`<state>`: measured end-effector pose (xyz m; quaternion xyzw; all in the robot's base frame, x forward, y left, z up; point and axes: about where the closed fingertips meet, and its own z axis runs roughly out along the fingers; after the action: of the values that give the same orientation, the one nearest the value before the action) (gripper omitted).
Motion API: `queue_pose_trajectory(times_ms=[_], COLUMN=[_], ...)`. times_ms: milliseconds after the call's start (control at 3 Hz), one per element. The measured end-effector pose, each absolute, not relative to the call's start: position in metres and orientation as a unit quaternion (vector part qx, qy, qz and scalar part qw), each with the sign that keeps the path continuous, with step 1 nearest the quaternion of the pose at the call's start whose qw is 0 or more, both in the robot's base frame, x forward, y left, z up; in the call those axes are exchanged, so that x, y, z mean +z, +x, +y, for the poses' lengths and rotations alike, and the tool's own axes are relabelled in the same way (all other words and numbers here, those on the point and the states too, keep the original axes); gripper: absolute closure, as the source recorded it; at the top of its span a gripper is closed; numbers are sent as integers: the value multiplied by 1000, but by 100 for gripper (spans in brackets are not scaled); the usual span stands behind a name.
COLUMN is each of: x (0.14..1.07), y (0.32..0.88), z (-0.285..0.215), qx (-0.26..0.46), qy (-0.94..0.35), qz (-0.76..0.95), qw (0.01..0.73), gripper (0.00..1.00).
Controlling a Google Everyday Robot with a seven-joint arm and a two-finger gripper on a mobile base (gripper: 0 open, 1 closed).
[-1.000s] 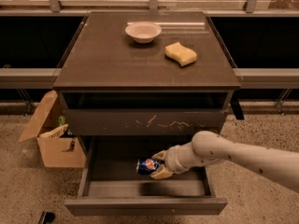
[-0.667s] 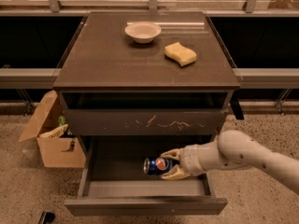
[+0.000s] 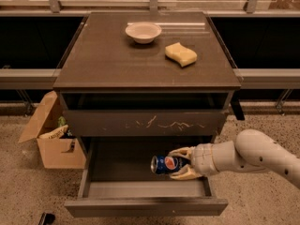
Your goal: Pick pepsi can from middle drawer and place on counter
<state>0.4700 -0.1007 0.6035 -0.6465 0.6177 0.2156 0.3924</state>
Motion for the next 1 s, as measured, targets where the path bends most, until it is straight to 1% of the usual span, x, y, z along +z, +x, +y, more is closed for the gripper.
queue_pose_trajectory(times_ms=[333,667,1000], x=[603,655,737], y=[470,479,496], z=[-100,-105,-110], qx=[216,182,118], qy=[-647,-677,-724], qz=[618,585,536], qw=[392,408,419], gripper=[100,100,100])
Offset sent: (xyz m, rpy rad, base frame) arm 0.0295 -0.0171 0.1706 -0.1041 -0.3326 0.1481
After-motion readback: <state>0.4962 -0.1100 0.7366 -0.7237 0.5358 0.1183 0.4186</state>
